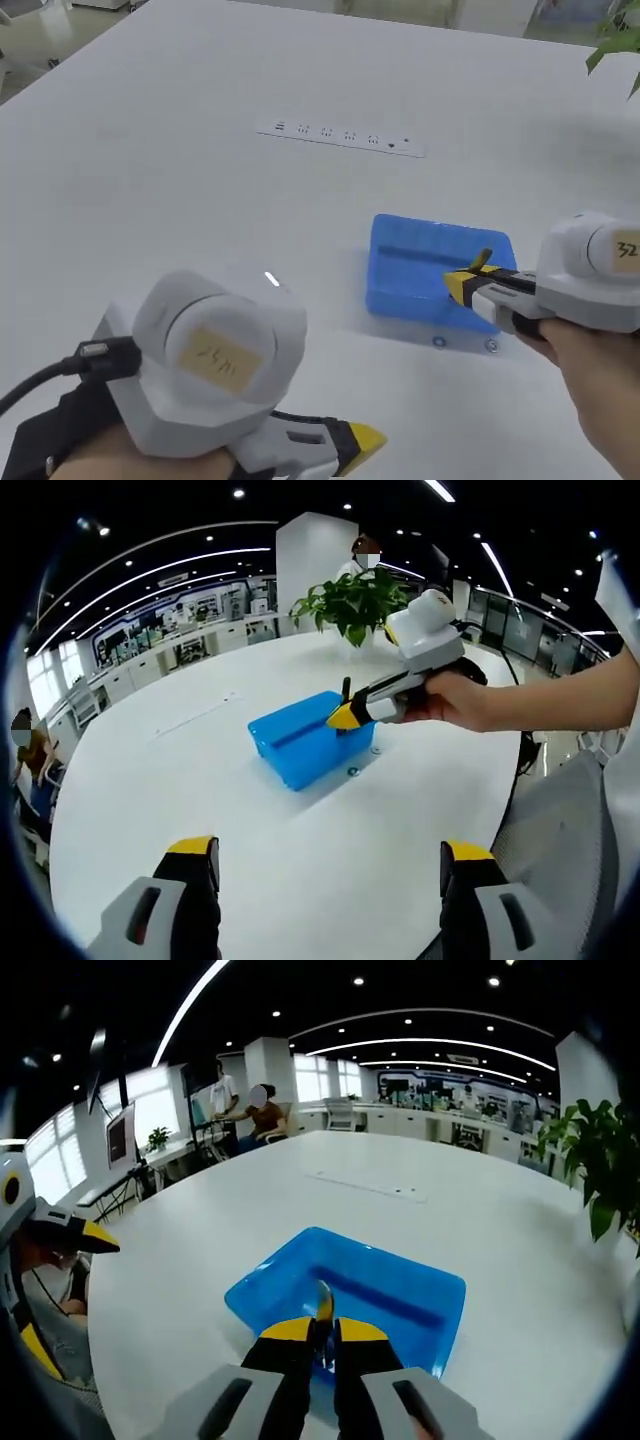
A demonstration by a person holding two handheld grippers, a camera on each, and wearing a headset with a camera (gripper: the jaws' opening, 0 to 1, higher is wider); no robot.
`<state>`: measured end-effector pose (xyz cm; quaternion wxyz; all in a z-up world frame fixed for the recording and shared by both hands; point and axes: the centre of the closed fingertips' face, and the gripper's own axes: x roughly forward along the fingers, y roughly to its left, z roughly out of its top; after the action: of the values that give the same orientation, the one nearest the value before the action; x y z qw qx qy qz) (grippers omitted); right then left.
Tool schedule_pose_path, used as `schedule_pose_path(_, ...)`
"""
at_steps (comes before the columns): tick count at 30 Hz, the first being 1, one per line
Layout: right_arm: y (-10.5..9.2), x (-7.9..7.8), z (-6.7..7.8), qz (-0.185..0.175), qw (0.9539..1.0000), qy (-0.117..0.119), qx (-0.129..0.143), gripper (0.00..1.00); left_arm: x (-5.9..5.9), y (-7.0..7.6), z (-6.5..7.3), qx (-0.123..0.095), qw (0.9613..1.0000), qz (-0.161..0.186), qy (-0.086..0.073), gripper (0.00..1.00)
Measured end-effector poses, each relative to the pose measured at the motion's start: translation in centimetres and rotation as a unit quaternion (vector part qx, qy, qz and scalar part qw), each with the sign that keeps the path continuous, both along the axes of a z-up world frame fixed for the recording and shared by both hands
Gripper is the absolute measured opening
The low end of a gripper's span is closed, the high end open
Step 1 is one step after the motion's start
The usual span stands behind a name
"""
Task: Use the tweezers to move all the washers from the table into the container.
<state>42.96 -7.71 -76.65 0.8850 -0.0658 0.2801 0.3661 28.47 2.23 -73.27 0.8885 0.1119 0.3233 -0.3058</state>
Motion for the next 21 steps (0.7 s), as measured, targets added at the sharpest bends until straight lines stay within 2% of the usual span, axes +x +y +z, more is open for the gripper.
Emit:
schedule_pose_path(4,-0.1,-0.1,0.1,0.001,1.0000,0.004,0.002,0.03,-0.1,-0.1,0.1,-0.002,1.0000,-0.001,0.000,0.94)
schedule_pose_path(10,-0.6,-0.4,2.0,-0.009,0.9998,-0.016,0.011,0.04,-0.2,0.1,0.3,-0.003,1.0000,0.003,-0.002,0.94)
schedule_pose_path(13,-0.7,-0.5,2.9,-0.017,0.9991,-0.008,0.039,0.04,-0.2,0.1,0.3,-0.003,1.0000,0.003,-0.002,0.94)
schedule_pose_path(17,-1.1,-0.8,3.8,-0.020,0.9989,-0.015,0.040,0.04,-0.3,-0.1,0.4,-0.002,1.0000,0.000,-0.004,0.94)
schedule_pose_path(21,-1.2,-1.5,5.1,-0.025,0.9977,-0.020,0.060,0.04,-0.4,-0.2,0.4,-0.002,1.0000,-0.002,-0.004,0.94)
